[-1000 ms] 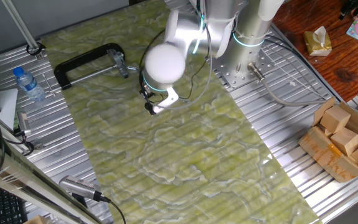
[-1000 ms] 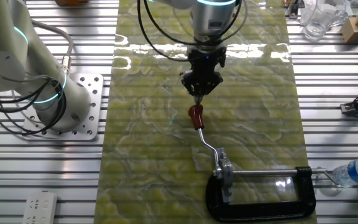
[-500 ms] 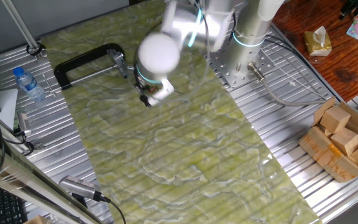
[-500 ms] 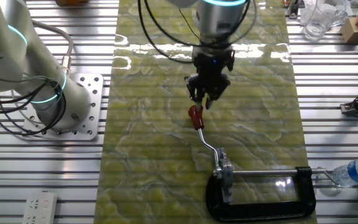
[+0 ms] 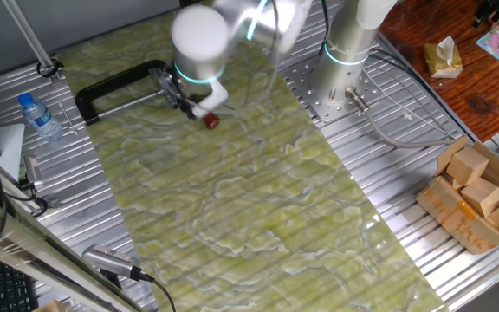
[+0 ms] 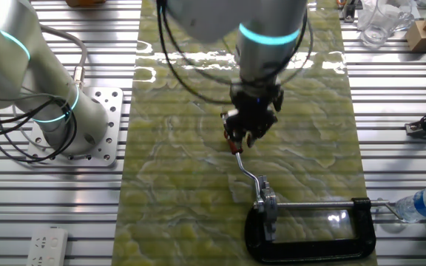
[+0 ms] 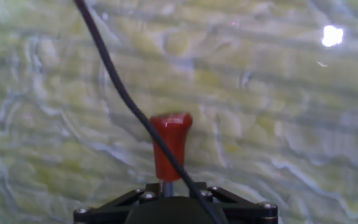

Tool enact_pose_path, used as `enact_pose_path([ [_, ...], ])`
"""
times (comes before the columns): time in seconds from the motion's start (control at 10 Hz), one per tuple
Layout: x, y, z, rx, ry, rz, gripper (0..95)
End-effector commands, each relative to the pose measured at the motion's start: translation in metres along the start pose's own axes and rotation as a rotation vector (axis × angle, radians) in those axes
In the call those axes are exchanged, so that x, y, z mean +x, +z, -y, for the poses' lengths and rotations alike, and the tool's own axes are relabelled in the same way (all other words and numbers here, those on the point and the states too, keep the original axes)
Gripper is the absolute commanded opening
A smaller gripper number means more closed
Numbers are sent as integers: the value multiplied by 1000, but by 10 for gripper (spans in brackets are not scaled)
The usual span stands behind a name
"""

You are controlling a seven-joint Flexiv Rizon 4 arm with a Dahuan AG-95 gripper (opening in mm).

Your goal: Pull up the lever

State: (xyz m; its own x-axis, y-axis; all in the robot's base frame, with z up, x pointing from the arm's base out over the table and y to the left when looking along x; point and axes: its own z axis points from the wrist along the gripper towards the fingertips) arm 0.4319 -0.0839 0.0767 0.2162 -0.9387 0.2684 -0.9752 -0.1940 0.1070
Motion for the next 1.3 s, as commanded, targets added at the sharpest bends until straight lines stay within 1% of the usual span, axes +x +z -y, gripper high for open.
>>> enact_pose_path([
  [0.1,5,5,-2,2,-11,22,380],
  [0.3,8,11,-5,10,-15,35,380],
  [0.4,8,14,-6,14,-19,33,380],
  [0.5,8,20,-7,19,-18,36,380],
  [0.7,6,26,-11,26,0,38,380],
  [0.9,7,31,-16,31,29,52,380],
  [1.1,9,37,-17,37,34,64,380],
  [1.2,8,38,-18,42,37,70,190],
  [1.3,8,40,-17,45,43,76,190],
])
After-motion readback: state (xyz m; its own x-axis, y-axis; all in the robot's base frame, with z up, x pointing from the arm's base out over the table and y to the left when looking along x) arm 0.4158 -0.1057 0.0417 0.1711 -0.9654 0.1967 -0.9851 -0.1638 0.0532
